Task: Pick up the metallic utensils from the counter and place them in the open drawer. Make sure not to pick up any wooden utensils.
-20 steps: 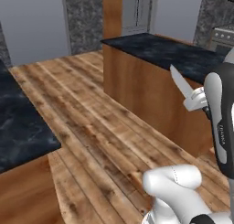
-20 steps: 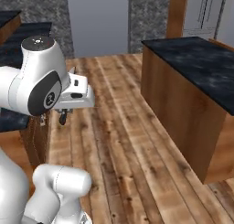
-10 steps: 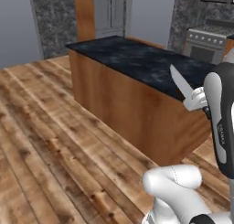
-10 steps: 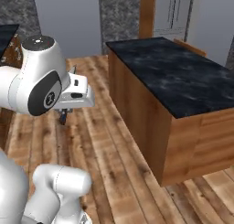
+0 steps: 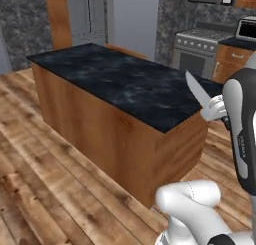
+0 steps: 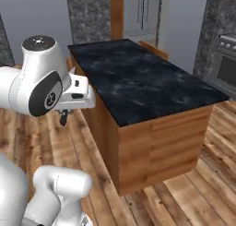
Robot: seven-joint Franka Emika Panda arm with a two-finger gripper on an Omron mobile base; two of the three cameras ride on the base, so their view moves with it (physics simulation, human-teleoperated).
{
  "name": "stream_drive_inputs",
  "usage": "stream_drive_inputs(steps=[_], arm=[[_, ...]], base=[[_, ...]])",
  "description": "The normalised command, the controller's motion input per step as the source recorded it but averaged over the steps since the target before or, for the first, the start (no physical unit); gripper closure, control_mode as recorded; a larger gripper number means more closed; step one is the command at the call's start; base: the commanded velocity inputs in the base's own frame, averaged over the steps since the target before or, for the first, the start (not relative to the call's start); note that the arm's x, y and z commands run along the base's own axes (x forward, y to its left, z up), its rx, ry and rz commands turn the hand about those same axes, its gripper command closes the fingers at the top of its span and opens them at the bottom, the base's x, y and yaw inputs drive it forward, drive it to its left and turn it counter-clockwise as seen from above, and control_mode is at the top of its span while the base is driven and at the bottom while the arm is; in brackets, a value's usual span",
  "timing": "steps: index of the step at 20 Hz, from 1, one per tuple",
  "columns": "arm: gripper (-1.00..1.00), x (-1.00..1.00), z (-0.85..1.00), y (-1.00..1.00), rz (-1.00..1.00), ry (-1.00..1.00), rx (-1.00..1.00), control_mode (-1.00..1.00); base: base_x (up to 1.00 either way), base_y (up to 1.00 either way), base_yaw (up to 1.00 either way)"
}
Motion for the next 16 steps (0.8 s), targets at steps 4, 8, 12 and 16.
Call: stream_drive_inputs(steps=[4,8,12,16], arm=[[1.00,0.00,0.00,0.00,0.00,0.00,0.00,1.00],[1.00,0.00,0.00,0.00,0.00,0.00,0.00,1.00],[1.00,0.00,0.00,0.00,0.00,0.00,0.00,1.00],[1.00,0.00,0.00,0.00,0.00,0.00,0.00,1.00]], base=[[0.66,-1.00,-0.42],[0.62,-1.00,-0.38],[0.57,-1.00,-0.28],[0.74,-1.00,0.09]])
